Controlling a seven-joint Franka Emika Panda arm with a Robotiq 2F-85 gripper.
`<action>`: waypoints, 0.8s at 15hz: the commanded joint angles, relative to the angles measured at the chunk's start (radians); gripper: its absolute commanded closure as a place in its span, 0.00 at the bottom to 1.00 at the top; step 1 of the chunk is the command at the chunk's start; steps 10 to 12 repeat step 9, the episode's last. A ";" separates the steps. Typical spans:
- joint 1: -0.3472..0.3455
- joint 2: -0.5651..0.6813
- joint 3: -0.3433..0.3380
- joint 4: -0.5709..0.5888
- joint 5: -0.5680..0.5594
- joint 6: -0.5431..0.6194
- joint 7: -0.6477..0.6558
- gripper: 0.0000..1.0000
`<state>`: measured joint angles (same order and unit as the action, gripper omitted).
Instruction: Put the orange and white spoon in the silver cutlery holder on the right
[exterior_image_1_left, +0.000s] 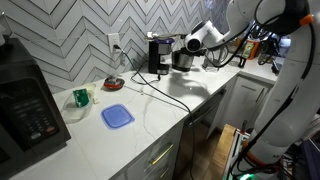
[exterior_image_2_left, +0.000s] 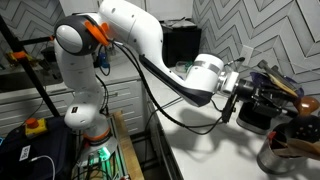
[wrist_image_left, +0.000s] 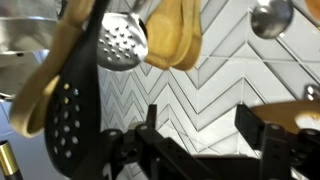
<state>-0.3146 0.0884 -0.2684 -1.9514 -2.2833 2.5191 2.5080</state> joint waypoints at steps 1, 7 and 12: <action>0.026 -0.196 0.026 -0.077 -0.069 0.165 0.023 0.00; 0.042 -0.264 0.051 -0.060 -0.095 0.251 0.025 0.00; 0.042 -0.268 0.051 -0.074 -0.096 0.251 0.027 0.00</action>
